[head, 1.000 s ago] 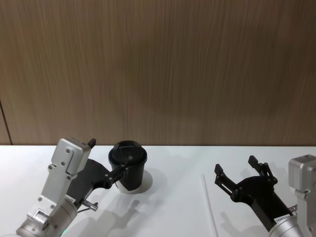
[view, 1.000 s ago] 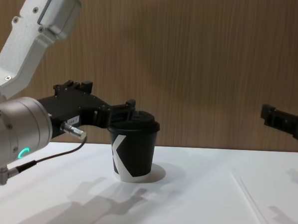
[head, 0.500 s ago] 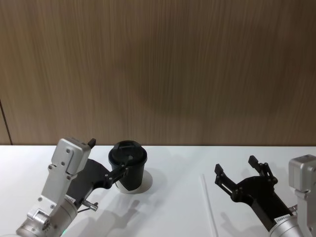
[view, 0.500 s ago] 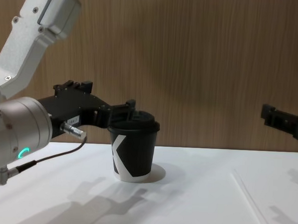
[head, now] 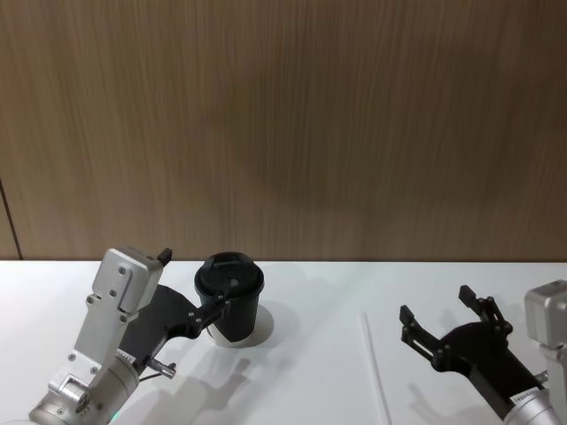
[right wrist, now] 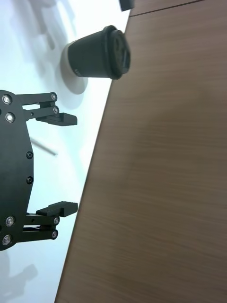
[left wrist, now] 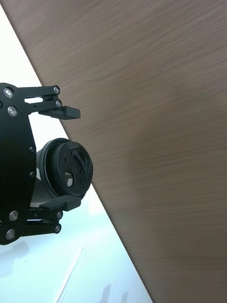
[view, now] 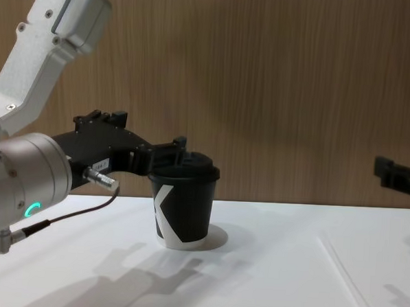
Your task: Pick up the straw with one hand, pass it to the other hand, and insert it into the cup.
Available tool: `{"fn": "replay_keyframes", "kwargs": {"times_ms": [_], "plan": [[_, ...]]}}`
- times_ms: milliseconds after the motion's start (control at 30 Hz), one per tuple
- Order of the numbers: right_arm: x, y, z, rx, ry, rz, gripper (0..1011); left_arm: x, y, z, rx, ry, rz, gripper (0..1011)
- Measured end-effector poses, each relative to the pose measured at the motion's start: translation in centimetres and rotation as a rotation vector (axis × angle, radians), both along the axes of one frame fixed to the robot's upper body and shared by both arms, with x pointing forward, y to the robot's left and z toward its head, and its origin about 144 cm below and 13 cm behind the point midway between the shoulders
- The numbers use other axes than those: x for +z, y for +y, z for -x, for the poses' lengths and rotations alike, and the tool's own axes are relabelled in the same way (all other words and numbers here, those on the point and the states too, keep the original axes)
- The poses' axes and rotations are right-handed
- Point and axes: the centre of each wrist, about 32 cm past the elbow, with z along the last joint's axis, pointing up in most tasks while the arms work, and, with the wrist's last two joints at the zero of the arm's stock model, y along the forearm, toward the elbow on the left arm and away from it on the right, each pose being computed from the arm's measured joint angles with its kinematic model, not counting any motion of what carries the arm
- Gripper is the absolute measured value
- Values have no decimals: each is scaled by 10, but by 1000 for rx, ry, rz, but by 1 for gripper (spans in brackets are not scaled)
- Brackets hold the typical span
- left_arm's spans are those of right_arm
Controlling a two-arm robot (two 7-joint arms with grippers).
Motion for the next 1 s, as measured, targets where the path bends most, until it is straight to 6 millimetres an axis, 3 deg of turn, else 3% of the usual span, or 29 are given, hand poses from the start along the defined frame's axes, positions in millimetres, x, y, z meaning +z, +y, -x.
{"fn": "replay_keyframes", "kwargs": {"times_ms": [467, 1000], "plan": [[5, -15, 6, 10, 75, 42, 1001, 0, 0, 0, 0, 0, 0, 1003], [2, -5, 15, 46, 191, -18, 1001, 0, 0, 0, 0, 0, 0, 1003]]}}
